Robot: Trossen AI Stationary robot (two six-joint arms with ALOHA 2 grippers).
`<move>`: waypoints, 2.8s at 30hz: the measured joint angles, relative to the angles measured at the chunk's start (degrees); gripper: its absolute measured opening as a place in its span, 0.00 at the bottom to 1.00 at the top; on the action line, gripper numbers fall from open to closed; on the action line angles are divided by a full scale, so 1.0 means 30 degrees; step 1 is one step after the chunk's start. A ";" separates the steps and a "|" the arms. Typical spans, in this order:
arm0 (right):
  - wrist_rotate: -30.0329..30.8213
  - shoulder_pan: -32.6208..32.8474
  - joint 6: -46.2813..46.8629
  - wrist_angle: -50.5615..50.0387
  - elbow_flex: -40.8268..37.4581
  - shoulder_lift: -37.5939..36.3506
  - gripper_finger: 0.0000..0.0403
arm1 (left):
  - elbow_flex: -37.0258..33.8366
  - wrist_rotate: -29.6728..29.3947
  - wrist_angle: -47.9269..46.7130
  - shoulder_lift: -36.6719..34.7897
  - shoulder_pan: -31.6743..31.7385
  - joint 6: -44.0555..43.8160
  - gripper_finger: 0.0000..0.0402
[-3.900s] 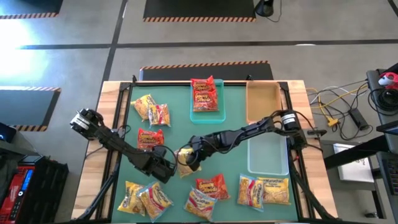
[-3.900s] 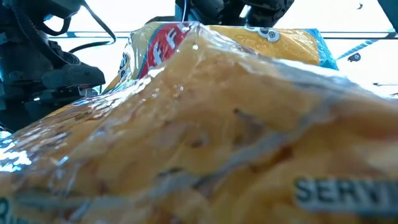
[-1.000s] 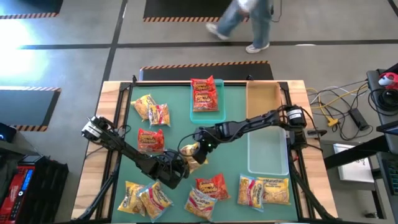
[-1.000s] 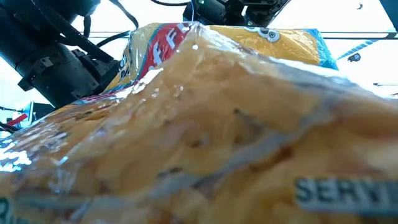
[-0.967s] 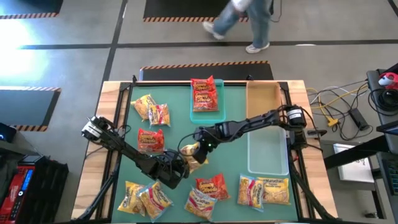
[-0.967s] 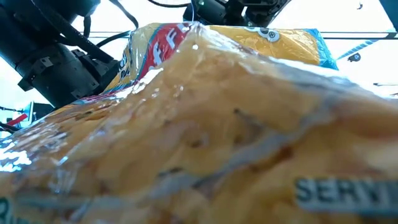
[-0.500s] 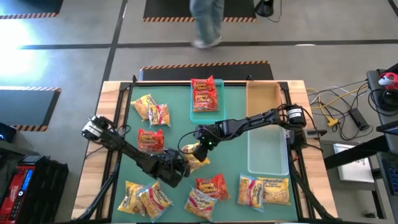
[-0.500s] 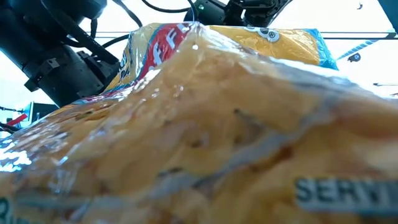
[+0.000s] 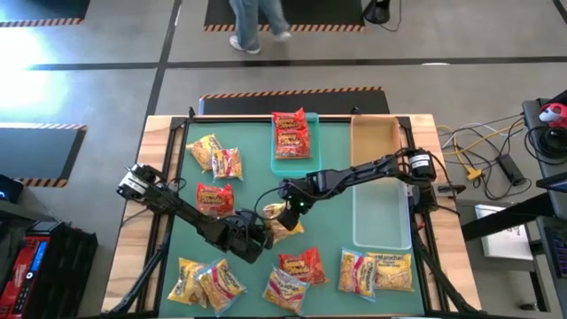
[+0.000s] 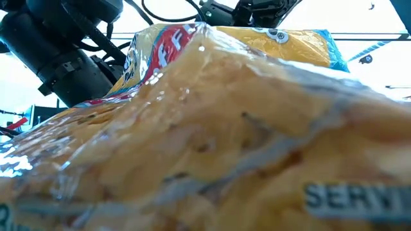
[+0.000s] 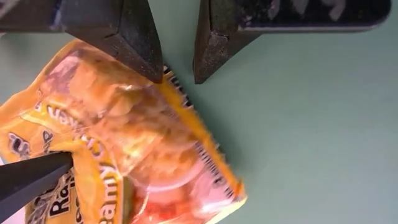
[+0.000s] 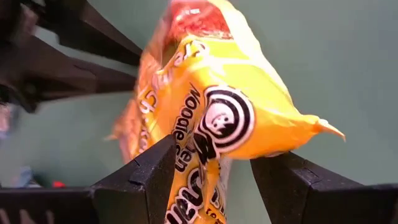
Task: Sort Maruchan noodles
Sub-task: Put the yellow noodle pack into the orange bin
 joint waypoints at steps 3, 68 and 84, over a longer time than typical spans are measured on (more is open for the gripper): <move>0.0070 0.0000 -0.0163 -0.0283 -0.0007 0.0000 0.48 | -0.0007 0.0019 0.0043 0.0000 0.0000 0.0000 0.19; 0.0713 -0.0459 -0.1175 -0.5379 0.0356 -0.1435 0.48 | 0.0015 -0.0752 0.4138 0.1268 0.0089 0.5625 0.19; -0.1269 -0.1130 -0.1608 -0.0220 -0.1951 -0.1450 0.48 | -0.0007 -0.0670 0.4131 0.1268 0.0095 0.5712 0.19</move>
